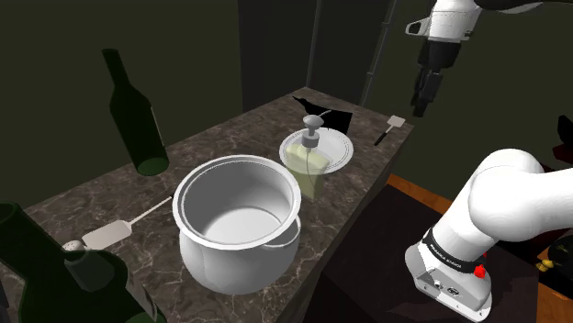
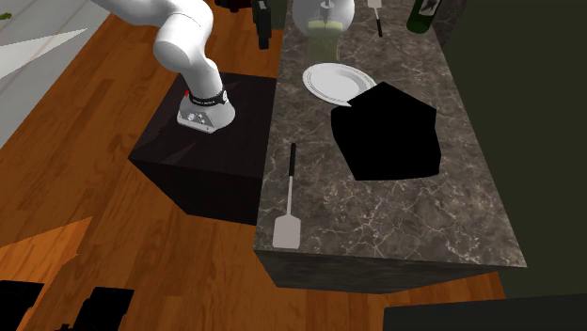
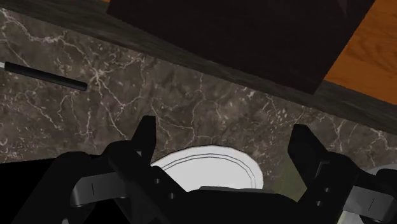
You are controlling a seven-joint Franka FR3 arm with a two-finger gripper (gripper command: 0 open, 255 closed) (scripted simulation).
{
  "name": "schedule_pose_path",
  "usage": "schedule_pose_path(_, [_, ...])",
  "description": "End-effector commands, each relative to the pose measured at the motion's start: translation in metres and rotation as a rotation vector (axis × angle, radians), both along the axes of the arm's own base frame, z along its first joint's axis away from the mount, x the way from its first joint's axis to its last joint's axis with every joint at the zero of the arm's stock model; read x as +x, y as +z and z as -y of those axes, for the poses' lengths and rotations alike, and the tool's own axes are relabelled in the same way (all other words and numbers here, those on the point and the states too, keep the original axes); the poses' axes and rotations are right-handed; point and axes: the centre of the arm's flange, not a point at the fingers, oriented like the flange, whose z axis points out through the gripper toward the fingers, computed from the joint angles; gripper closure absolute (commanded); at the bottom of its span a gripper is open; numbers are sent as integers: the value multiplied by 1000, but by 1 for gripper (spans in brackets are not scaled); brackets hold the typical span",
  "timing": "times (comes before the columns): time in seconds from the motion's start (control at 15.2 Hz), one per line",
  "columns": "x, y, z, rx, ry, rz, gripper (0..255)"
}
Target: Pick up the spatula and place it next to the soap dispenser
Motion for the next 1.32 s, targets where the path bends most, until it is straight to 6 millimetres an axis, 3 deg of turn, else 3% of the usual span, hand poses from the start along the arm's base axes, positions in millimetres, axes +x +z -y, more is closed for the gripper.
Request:
schedule_pose_path(0.0, [-7, -16, 23, 3, 99, 11, 0])
schedule_pose_path(0.59, [-7, -70, 126, 19, 500, 58, 0])
schedule_pose_path(0.92, [12, -101, 180, 28, 723, 84, 0])
schedule_pose_path(1.25, [43, -131, 229, 37, 946, 109, 0])
